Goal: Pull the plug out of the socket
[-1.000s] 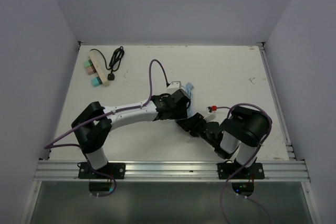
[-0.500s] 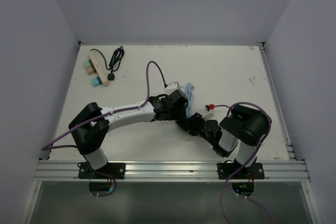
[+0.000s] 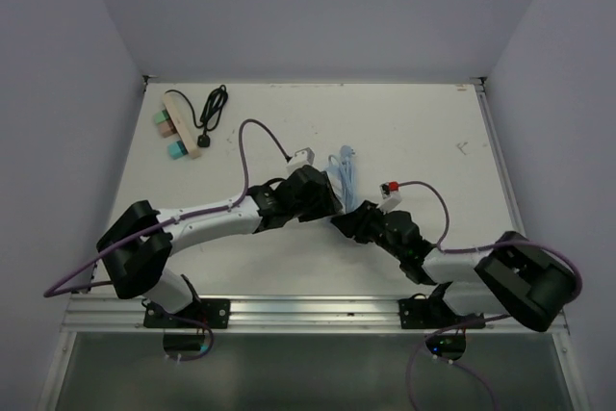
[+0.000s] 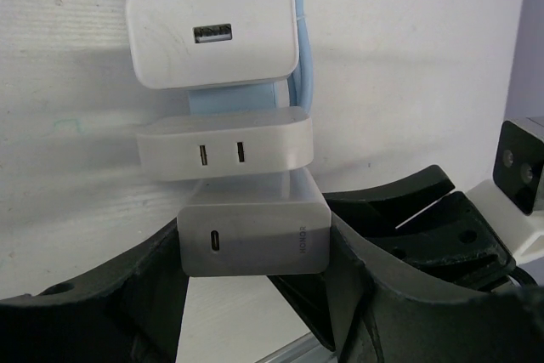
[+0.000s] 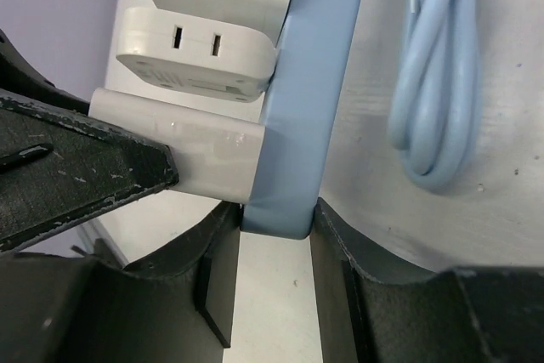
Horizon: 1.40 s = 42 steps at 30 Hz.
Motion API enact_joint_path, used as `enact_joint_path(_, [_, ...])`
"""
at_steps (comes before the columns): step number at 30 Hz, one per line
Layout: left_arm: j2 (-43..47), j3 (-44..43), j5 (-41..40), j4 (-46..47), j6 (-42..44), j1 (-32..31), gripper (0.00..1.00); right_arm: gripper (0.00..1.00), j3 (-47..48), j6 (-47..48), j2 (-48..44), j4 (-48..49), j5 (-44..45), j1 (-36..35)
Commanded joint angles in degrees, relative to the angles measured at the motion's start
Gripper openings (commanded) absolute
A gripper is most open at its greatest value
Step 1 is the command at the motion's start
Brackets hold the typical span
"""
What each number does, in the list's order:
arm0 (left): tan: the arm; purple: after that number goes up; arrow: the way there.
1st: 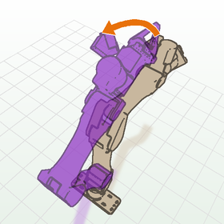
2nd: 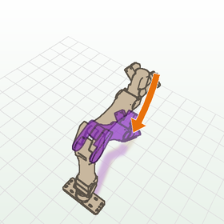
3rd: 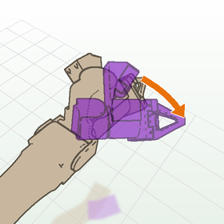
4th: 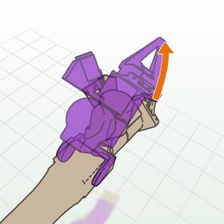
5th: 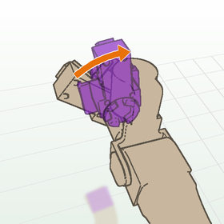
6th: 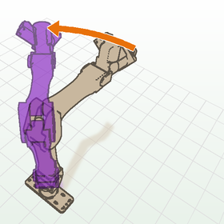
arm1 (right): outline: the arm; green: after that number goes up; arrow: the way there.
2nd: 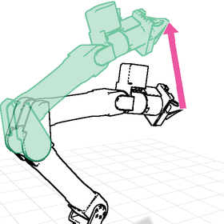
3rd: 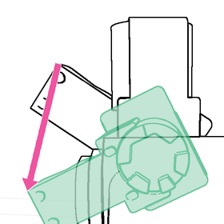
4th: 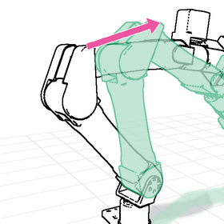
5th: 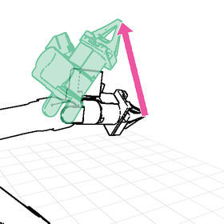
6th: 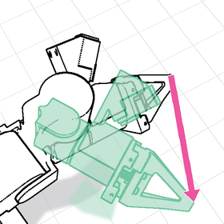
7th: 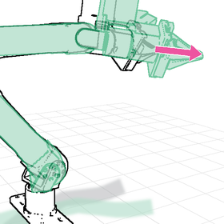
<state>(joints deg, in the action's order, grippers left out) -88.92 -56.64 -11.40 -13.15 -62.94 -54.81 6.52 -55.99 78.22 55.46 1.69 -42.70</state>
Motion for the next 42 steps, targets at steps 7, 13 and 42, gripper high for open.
enact_joint_path(7, [3.9,5.1,3.6,10.6,-2.8,1.1,0.00,0.00,7.6,14.9,-16.4,-33.2,7.2,0.7])
enact_joint_path(13, [6.5,8.8,4.7,15.4,-7.2,1.5,0.00,0.00,6.1,12.7,-15.5,-32.9,10.3,0.7])
enact_joint_path(42, [13.0,8.7,1.4,6.8,-12.7,6.0,0.00,0.00,5.5,4.4,-6.7,-41.8,23.1,1.1])
